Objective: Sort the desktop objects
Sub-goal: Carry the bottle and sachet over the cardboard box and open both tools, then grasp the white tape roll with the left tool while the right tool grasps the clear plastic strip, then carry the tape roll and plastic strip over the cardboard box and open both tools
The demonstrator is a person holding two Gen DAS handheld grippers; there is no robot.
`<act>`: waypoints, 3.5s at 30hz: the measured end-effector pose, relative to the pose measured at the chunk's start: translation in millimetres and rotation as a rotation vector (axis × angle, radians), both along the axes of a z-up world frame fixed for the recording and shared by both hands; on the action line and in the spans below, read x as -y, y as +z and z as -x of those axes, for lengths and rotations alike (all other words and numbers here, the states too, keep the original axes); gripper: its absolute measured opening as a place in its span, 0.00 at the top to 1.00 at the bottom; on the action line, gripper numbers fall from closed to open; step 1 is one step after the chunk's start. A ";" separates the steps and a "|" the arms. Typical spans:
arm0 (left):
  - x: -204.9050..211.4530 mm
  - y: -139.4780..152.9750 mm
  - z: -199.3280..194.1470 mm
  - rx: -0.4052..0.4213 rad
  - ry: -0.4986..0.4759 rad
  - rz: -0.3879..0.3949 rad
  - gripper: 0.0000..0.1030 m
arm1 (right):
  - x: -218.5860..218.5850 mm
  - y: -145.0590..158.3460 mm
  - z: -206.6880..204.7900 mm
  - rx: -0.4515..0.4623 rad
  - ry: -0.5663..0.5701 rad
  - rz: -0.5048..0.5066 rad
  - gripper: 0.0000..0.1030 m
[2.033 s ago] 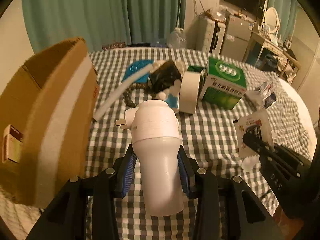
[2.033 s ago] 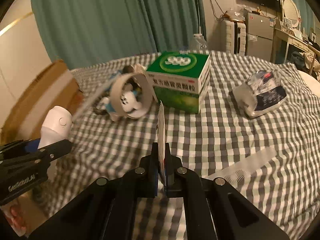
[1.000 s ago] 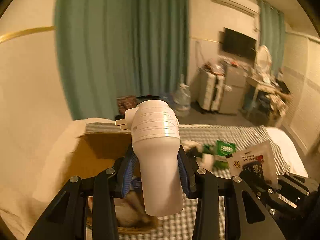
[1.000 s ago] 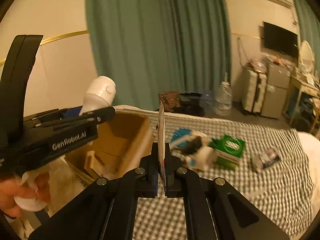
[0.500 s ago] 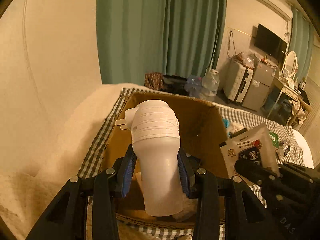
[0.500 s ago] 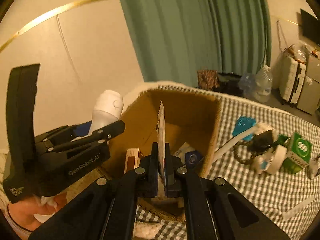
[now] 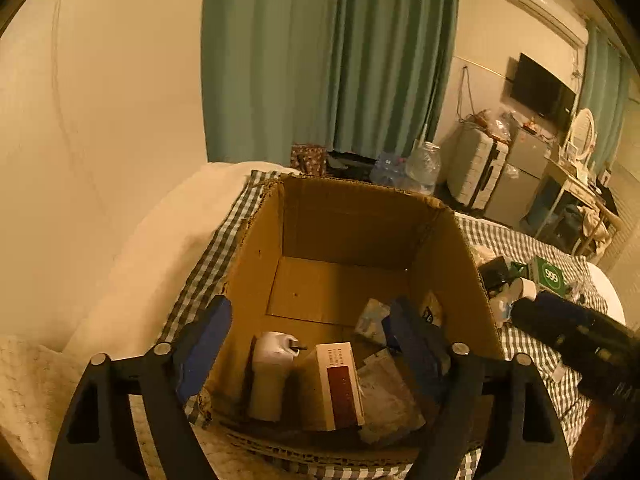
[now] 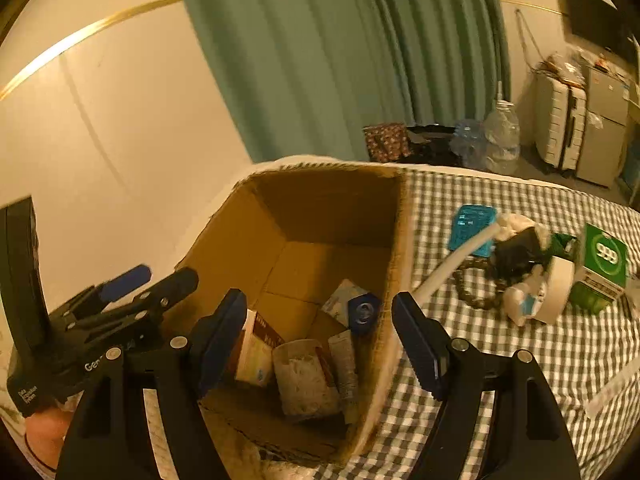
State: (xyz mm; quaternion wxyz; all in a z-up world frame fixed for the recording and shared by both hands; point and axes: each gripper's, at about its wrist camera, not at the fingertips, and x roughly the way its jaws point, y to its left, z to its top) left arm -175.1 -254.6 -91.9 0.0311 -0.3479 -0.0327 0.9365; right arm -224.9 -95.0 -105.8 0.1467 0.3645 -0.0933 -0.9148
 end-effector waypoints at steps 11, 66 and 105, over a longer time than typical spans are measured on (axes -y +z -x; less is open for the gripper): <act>-70.6 18.1 -35.1 0.025 -0.110 0.070 0.00 | -113.0 5.9 -74.3 -0.084 -0.237 -0.090 0.27; -337.3 -120.2 75.3 0.073 -0.339 0.244 0.73 | -307.3 -164.6 -50.5 0.190 -0.716 -0.286 0.66; -250.9 3.3 -34.2 -0.028 -0.350 0.068 0.76 | -260.8 -49.9 -124.0 -0.041 -0.503 -0.132 0.96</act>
